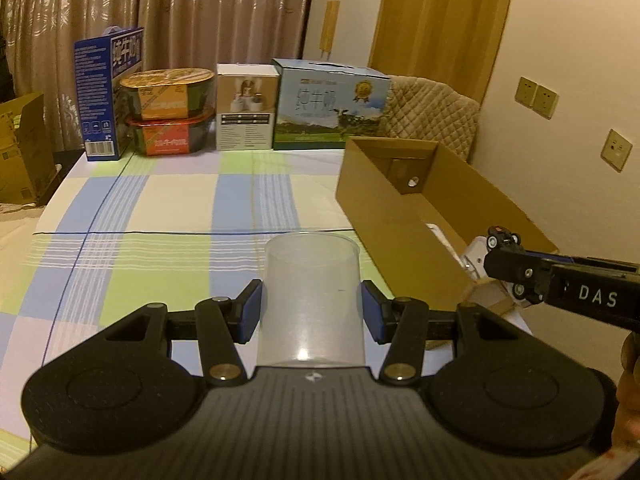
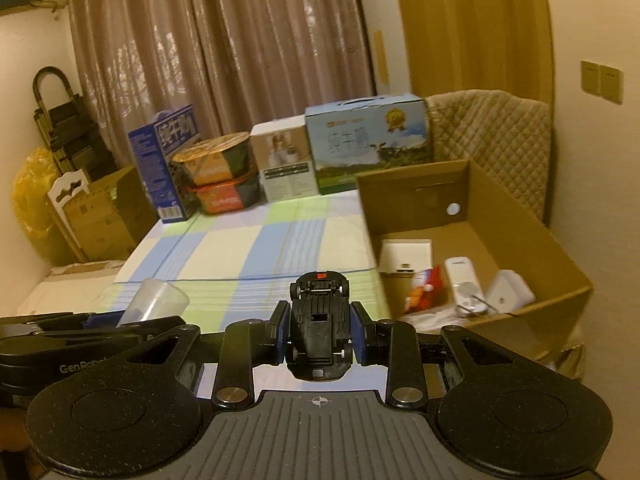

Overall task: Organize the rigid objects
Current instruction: 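Carry the clear cup and black toy car over the cardboard box, then lower the cup and toy car into the box and open both grippers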

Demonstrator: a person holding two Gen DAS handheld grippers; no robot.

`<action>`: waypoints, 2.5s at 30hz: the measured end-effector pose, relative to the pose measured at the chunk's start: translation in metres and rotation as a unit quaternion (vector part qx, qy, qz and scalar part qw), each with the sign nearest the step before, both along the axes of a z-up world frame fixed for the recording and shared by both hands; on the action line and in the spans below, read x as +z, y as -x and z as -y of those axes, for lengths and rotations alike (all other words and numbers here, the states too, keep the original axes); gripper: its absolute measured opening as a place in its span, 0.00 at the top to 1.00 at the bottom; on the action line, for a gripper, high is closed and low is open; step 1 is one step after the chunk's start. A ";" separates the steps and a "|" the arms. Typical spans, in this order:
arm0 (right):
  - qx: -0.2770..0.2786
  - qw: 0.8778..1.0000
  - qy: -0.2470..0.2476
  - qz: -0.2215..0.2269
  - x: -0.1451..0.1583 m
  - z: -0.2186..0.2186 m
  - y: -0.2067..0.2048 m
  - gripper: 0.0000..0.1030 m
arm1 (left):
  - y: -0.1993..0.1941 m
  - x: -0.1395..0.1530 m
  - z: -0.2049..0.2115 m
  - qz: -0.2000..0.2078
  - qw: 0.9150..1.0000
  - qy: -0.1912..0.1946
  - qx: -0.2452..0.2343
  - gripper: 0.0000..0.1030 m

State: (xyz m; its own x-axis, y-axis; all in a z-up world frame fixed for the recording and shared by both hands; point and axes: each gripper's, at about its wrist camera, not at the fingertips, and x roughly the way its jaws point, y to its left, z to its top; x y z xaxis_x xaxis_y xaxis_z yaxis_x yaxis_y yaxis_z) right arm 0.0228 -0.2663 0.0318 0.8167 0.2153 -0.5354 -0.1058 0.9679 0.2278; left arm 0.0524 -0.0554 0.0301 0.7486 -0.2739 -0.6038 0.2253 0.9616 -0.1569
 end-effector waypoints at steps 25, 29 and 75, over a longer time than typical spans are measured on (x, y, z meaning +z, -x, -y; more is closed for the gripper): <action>-0.089 0.996 0.012 0.001 0.006 0.113 0.007 0.73 | -0.013 0.022 0.108 0.006 0.995 0.010 -0.102 0.55; -0.093 0.996 0.012 -0.001 0.005 0.128 -0.002 0.73 | -0.026 0.023 0.125 0.006 0.994 0.005 -0.112 0.55; -0.087 0.995 0.009 -0.047 -0.045 0.175 -0.094 0.73 | -0.121 -0.030 0.192 -0.014 0.991 -0.021 -0.133 0.34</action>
